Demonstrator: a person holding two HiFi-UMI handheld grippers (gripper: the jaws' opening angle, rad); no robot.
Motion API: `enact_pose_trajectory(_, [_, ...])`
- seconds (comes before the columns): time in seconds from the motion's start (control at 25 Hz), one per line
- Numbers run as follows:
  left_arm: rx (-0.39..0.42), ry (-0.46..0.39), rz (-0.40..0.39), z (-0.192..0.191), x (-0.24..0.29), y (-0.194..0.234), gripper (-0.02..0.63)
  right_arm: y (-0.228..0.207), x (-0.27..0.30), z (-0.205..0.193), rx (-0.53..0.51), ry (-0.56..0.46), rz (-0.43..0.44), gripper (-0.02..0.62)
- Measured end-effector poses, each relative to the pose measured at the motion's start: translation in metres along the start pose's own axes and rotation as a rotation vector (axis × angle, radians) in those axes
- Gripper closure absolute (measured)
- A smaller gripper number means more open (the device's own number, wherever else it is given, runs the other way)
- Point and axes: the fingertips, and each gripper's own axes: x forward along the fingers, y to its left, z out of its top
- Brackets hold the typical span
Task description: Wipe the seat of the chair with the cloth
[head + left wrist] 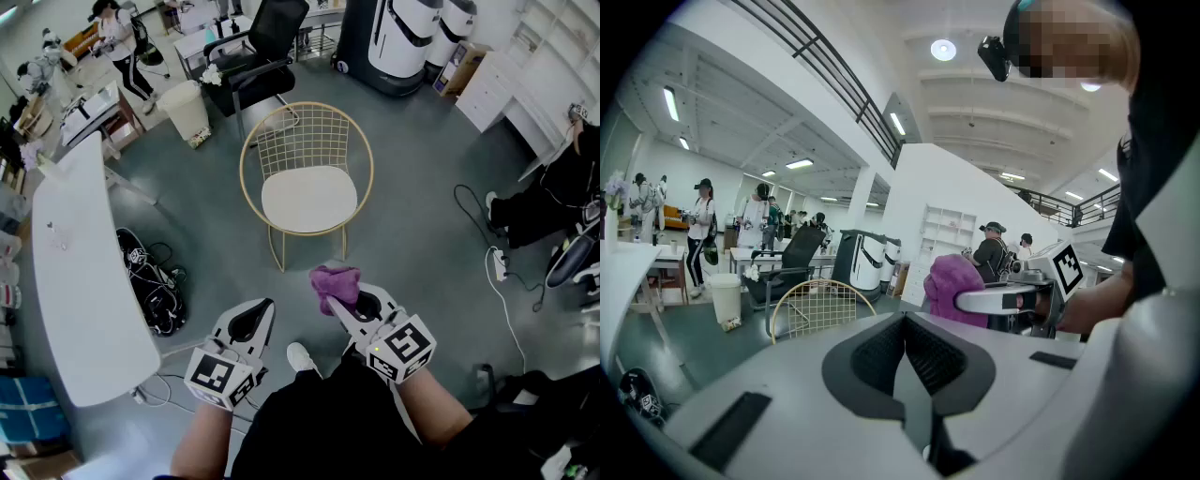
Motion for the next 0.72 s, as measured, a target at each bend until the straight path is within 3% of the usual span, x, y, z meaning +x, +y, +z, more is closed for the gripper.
enact_pose_trajectory(0.72, [0.002,-0.006,-0.017,-0.007,-0.006,0.006,0.589,0.012,0.011,-0.001,-0.022,-0.002,0.03,0.517])
